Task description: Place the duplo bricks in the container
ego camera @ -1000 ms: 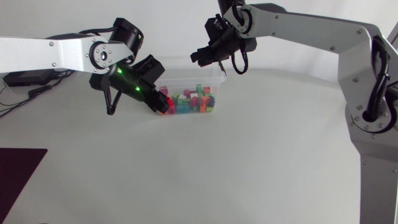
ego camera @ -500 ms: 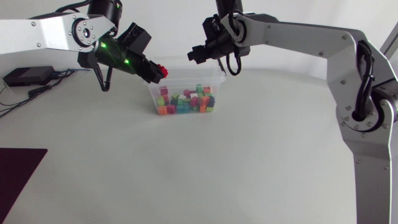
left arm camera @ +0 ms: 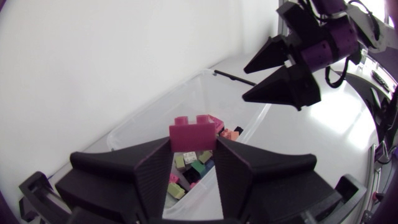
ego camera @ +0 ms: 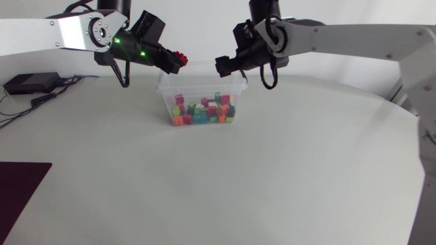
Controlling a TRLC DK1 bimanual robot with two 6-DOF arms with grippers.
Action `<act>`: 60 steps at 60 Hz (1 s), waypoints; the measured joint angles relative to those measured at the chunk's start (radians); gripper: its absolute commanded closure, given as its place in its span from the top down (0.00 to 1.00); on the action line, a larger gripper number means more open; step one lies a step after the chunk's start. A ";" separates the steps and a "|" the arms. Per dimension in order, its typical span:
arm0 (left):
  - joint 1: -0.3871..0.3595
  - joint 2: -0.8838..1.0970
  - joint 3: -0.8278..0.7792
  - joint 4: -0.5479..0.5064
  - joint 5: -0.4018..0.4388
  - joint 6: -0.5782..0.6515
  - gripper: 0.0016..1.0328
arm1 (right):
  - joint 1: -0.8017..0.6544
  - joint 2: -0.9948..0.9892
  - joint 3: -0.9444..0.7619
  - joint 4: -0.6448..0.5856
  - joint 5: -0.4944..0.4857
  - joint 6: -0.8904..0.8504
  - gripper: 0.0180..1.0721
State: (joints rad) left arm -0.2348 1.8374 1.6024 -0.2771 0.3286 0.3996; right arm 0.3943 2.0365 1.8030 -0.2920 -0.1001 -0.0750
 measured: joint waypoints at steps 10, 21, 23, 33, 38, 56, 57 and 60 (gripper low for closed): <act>-0.002 0.031 0.016 0.056 0.004 -0.026 0.32 | -0.032 -0.148 -0.144 0.052 0.000 -0.004 0.96; -0.003 0.066 0.032 0.121 0.004 -0.049 0.33 | -0.051 -0.261 -0.301 0.100 0.000 -0.008 0.96; -0.003 0.074 0.037 0.133 0.004 -0.054 0.34 | -0.052 -0.274 -0.326 0.106 0.000 -0.008 0.96; -0.004 0.106 0.069 0.149 0.004 -0.060 0.47 | -0.062 -0.332 -0.420 0.117 0.000 -0.024 0.96; -0.004 0.118 0.077 0.165 0.005 -0.061 0.70 | -0.065 -0.361 -0.450 0.121 0.001 -0.030 0.96; -0.013 0.172 0.096 0.217 -0.031 -0.063 0.95 | -0.074 -0.475 -0.544 0.148 0.021 -0.045 0.96; -0.013 0.172 0.096 0.224 -0.035 -0.063 0.95 | -0.076 -0.480 -0.548 0.148 0.023 -0.046 0.96; -0.013 0.170 0.093 0.241 -0.045 -0.063 0.95 | -0.084 -0.496 -0.561 0.148 0.024 -0.048 0.96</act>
State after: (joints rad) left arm -0.2481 2.0071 1.6958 -0.0364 0.2840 0.3363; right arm 0.3099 1.5406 1.2423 -0.1444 -0.0761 -0.1234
